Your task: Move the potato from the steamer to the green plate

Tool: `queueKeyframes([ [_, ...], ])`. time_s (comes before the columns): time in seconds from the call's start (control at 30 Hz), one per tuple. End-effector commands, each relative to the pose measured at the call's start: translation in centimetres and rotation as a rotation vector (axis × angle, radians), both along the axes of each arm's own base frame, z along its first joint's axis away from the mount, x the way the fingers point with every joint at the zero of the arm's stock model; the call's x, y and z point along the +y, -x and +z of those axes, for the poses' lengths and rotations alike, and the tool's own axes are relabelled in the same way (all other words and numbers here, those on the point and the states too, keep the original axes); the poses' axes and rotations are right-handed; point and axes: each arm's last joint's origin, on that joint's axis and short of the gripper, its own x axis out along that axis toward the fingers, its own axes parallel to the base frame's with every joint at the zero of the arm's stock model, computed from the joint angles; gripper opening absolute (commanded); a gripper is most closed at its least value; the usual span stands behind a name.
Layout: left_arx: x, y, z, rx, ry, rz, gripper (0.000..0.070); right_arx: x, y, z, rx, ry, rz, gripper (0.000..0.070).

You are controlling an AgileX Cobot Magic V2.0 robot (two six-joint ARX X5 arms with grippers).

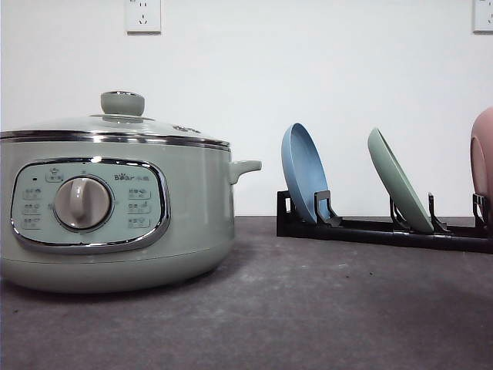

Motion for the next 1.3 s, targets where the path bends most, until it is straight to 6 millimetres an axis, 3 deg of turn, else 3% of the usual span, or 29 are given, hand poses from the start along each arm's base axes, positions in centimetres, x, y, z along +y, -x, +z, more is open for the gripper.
queueKeyframes([
  [0.0,0.0,0.3,1.6,-0.057,0.029,-0.008,0.0002,0.0,0.2,1.4,-0.05,-0.031,-0.001,0.0],
  [0.23,-0.2,1.3,6.0,-0.165,0.033,-0.017,0.0002,0.0,1.3,5.5,-0.172,-0.03,-0.002,0.0],
  [0.53,-0.4,1.9,12.3,-0.18,-0.057,-0.09,0.0002,0.0,2.5,12.5,-0.277,0.057,0.001,0.0],
  [0.87,-0.9,-0.1,17.6,-0.027,-0.166,-0.351,0.0002,0.4,0.8,18.7,-0.094,0.191,0.153,0.0],
  [1.07,-1.2,-1.5,19.4,0.076,-0.204,-0.508,0.0002,0.7,-1.2,20.9,0.068,0.238,0.299,0.0],
  [1.27,-2.0,-2.0,20.4,0.14,-0.244,-0.685,0.0001,1.0,-2.7,21.9,0.195,0.263,0.432,0.0],
])
